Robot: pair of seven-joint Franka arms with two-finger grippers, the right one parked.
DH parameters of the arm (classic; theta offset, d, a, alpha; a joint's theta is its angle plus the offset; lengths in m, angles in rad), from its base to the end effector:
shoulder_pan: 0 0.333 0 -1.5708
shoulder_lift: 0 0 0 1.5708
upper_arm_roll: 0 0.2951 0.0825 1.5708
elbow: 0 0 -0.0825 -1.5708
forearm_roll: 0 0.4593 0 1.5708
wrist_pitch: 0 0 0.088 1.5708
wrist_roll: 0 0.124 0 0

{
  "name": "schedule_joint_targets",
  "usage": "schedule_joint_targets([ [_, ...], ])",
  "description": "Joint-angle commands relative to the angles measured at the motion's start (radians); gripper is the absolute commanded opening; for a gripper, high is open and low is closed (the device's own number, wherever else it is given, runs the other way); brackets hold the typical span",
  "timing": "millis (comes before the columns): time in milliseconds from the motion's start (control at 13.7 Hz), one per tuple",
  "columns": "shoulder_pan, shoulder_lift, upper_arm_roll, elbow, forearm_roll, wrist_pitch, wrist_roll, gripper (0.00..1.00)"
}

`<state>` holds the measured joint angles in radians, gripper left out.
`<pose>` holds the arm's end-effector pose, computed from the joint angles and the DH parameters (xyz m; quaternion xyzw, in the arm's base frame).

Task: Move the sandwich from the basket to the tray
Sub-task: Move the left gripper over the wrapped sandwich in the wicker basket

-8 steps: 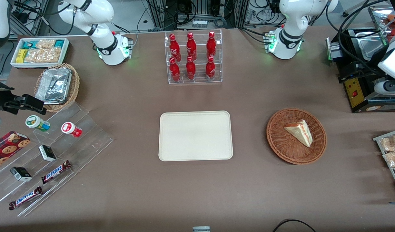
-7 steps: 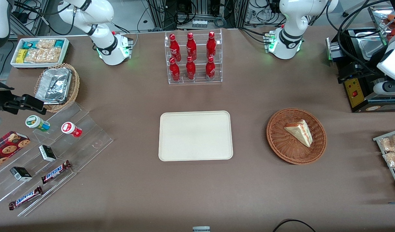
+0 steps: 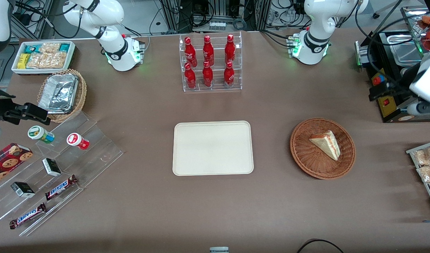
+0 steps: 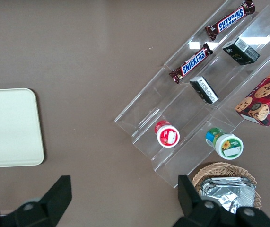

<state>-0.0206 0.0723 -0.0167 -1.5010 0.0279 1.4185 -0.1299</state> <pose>0.6306 -0.0194 0.5667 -0.9958 -0.0472 0.0759 0.0197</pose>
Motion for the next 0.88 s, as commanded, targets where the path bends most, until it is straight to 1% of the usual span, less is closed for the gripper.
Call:
schedule_joint_targets([
  [0, -0.009, 0.023, 0.003, -0.076, 0.017, 0.104, -0.124, 1.0],
  [220, -0.01, 0.044, 0.004, -0.18, -0.002, 0.235, -0.206, 1.0],
  [439, -0.018, 0.055, 0.001, -0.289, 0.003, 0.39, -0.377, 1.0],
  [512, -0.019, 0.057, 0.0, -0.307, 0.004, 0.428, -0.46, 1.0],
  [732, -0.019, 0.058, 0.0, -0.402, 0.006, 0.528, -0.533, 1.0],
  [805, -0.019, 0.061, 0.0, -0.433, 0.006, 0.58, -0.587, 1.0],
])
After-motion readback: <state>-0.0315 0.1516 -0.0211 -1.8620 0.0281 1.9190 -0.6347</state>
